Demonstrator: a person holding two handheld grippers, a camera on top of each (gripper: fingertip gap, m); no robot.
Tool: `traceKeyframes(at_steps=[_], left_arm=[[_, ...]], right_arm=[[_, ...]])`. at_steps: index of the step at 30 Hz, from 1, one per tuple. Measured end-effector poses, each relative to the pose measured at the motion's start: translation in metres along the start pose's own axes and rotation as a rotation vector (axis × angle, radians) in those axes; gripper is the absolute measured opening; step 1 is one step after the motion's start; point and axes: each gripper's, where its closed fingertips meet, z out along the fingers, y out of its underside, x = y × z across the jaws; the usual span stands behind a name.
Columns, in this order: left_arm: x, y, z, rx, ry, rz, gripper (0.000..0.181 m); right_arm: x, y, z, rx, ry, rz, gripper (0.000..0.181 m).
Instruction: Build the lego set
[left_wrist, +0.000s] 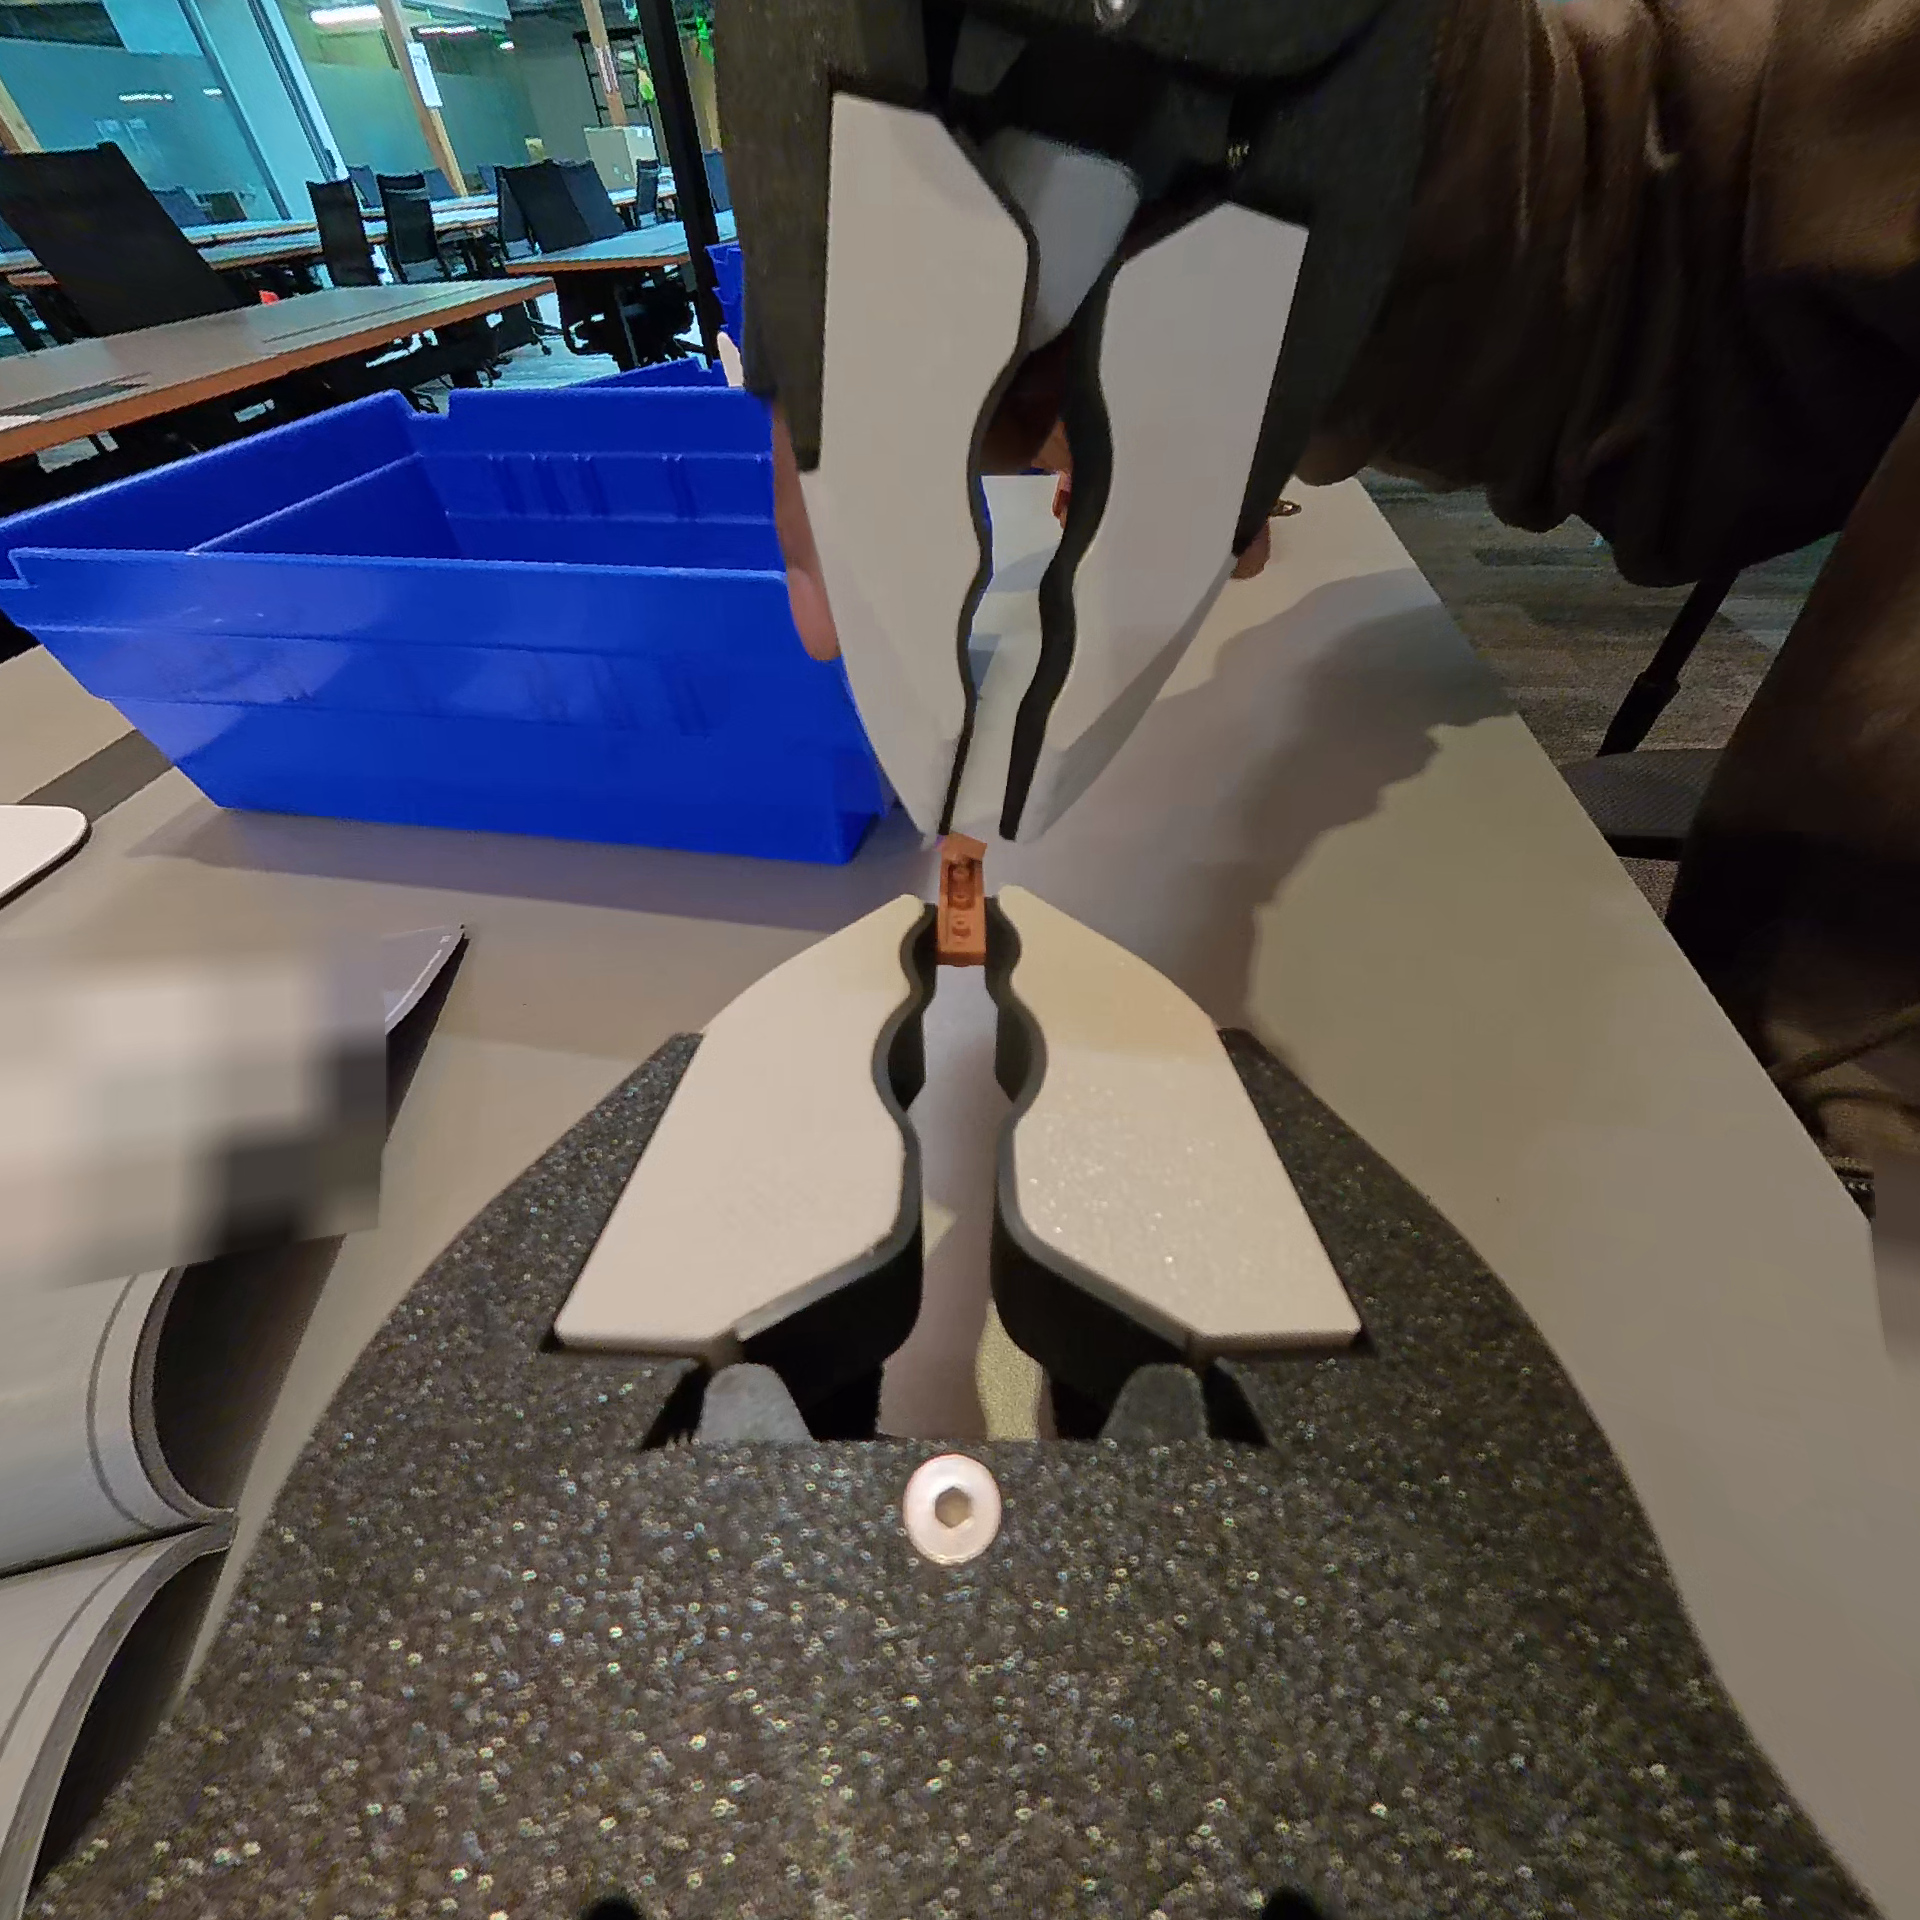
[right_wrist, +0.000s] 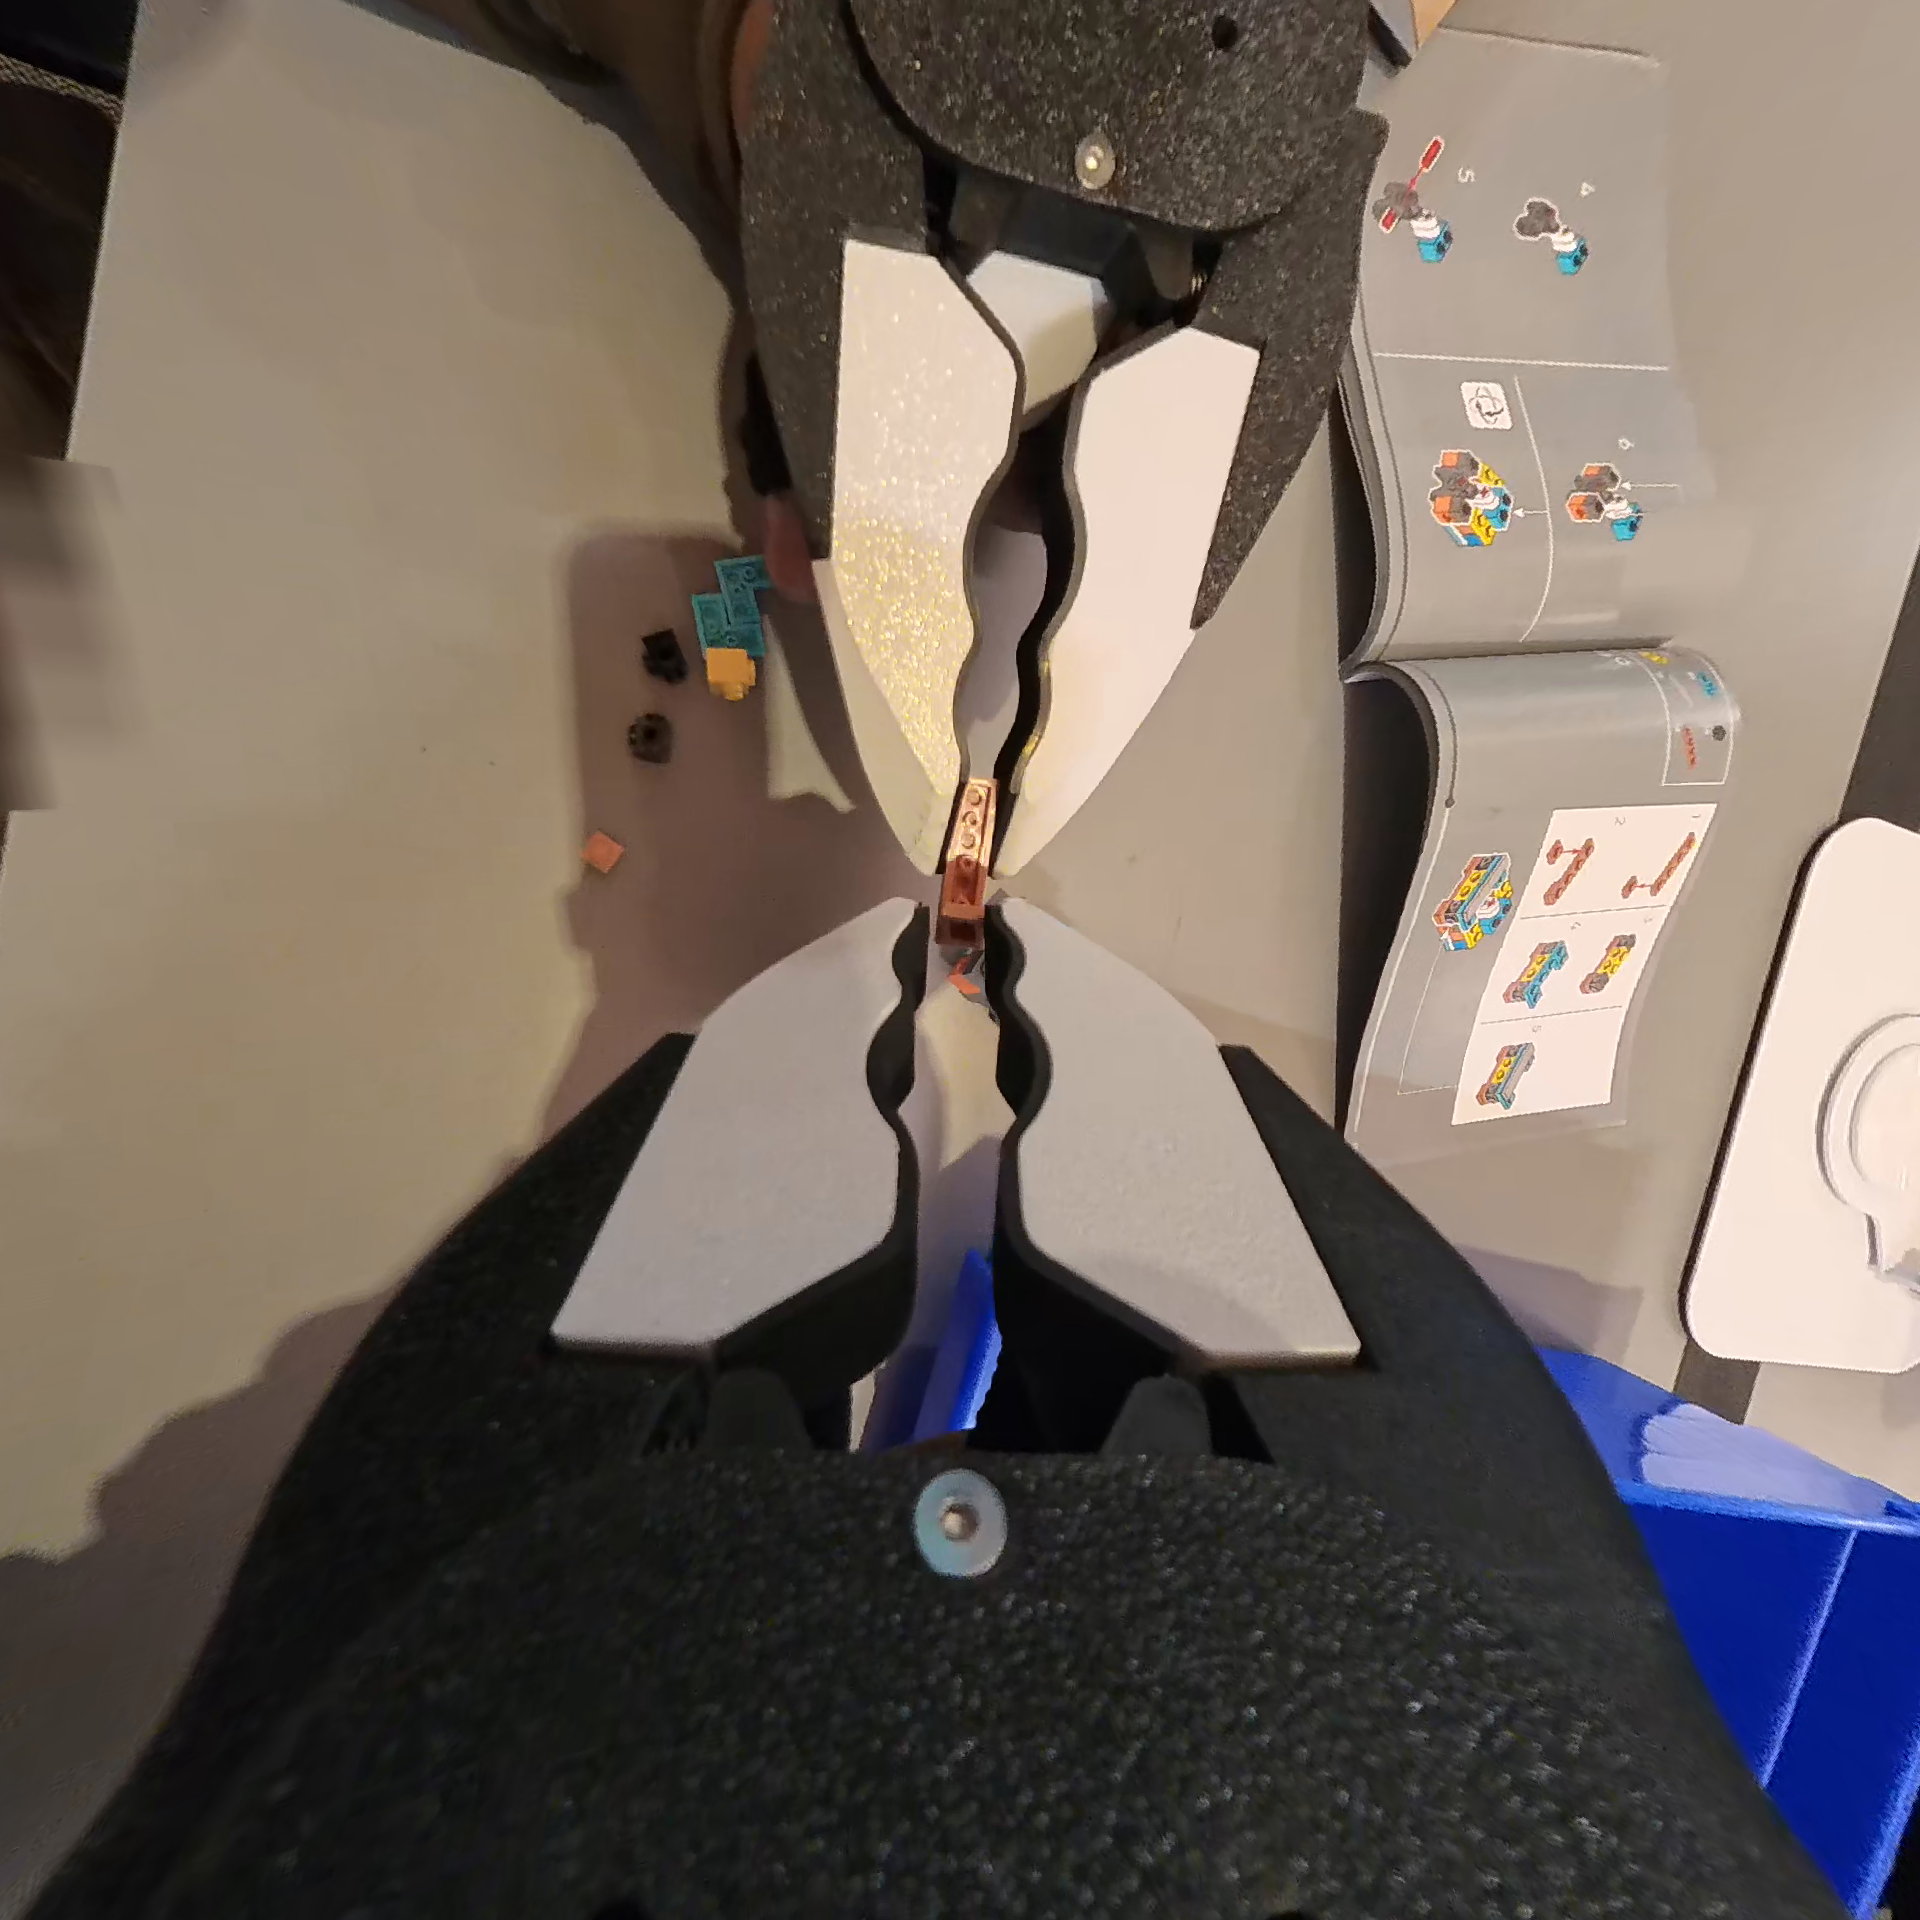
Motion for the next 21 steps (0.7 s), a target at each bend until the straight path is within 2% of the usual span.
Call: traceKeyframes(at_steps=[21], left_arm=[[-0.0002,-0.0025,-0.0009,0.018,0.003,-0.007,0.008]], right_arm=[[0.0019,0.0013,0.0027,0.004,0.010,-0.001,0.010]])
